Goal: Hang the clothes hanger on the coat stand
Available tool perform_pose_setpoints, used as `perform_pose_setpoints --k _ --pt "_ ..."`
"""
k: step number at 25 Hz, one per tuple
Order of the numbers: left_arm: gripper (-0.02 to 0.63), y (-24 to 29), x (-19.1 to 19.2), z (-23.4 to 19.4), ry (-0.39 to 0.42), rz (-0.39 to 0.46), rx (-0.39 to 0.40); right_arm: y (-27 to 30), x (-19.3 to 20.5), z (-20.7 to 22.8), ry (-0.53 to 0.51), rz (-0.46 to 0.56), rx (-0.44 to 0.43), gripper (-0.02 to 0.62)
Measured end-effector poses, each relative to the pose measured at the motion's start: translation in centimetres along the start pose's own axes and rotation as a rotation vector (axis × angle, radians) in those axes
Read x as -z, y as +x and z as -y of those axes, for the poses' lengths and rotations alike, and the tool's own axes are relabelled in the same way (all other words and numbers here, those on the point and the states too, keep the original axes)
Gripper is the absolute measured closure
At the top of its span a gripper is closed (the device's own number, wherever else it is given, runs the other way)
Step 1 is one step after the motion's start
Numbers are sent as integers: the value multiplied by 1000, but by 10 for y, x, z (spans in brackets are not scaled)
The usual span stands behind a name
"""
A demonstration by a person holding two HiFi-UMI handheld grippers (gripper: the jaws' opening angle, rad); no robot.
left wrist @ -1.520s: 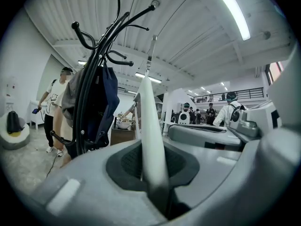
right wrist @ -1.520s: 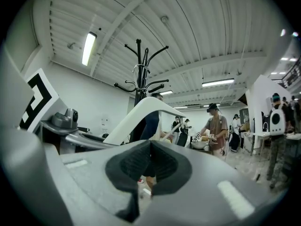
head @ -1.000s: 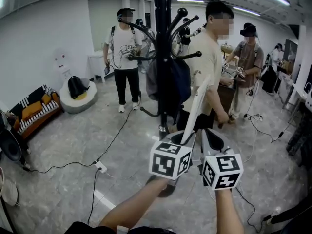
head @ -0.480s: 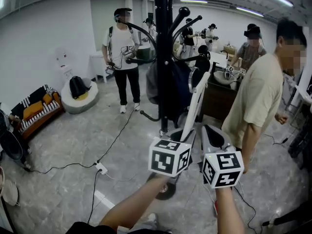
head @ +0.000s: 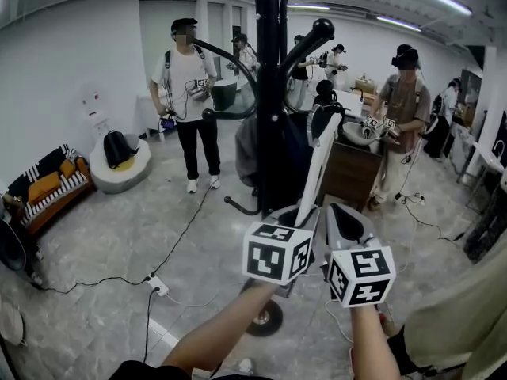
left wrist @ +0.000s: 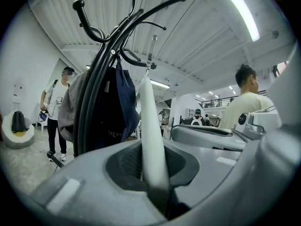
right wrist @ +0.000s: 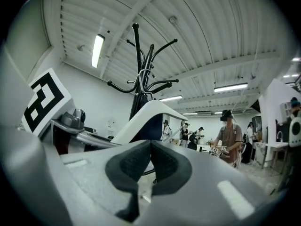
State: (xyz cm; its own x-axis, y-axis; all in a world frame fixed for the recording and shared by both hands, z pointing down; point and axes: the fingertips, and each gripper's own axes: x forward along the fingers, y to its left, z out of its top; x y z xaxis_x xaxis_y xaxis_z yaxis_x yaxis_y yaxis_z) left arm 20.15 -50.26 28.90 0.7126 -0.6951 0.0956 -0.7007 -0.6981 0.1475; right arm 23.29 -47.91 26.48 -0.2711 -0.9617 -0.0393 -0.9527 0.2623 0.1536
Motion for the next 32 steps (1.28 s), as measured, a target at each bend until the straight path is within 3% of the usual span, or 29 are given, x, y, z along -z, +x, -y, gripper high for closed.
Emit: perform_pose_setpoints --k 9,32 --pt "545 16 -11 -14 -1 -4 22 20 -10 2 -8 14 16 595" --pt "544 35 10 -27 -45 -62 13 26 10 6 35 -9 22 595"
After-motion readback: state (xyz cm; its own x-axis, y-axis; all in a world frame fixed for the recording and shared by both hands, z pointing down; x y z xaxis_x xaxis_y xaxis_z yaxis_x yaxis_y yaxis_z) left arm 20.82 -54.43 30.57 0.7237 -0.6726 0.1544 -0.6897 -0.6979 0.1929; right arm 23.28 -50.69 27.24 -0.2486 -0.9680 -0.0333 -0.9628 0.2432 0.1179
